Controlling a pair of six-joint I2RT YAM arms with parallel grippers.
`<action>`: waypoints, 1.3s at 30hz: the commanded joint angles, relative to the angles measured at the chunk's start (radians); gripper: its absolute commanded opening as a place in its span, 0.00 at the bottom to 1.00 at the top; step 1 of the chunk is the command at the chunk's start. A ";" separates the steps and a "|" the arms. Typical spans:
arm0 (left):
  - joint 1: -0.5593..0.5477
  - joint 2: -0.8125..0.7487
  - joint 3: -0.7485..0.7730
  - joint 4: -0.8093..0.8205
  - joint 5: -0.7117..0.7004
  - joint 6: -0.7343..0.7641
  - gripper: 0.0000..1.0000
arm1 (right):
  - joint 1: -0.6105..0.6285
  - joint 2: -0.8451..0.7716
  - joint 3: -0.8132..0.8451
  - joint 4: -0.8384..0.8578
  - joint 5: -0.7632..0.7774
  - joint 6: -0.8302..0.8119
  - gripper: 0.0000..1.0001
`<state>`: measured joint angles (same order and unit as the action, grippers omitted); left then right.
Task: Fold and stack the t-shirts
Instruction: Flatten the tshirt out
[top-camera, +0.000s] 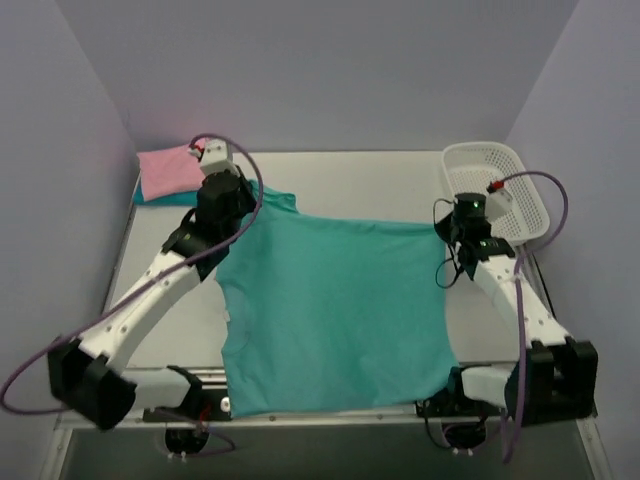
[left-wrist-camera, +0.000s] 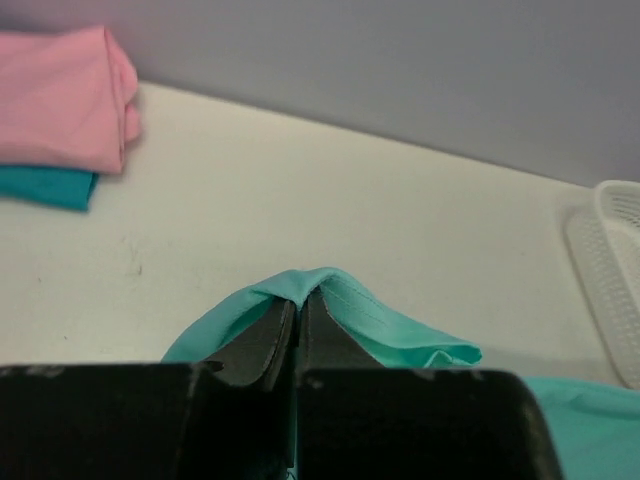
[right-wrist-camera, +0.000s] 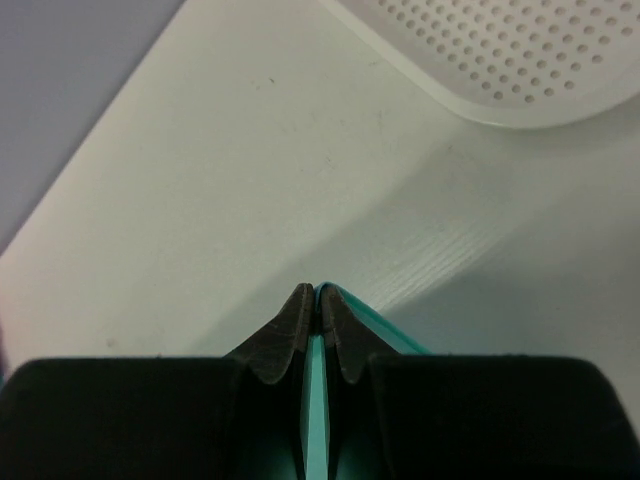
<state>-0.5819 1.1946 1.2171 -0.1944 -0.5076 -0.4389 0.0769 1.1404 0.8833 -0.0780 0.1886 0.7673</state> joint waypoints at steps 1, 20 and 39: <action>0.164 0.166 -0.066 0.186 0.036 -0.127 0.02 | 0.058 0.141 0.014 0.233 0.124 0.055 0.00; 0.347 1.025 0.484 0.352 0.357 -0.037 0.02 | 0.153 0.970 0.505 0.363 0.249 0.078 0.00; 0.375 1.244 0.795 0.214 0.345 -0.029 0.03 | 0.107 1.171 0.824 0.247 0.278 0.067 0.00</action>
<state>-0.2157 2.4294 1.9553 0.0273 -0.1486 -0.4671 0.1944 2.2967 1.6543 0.2161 0.4156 0.8333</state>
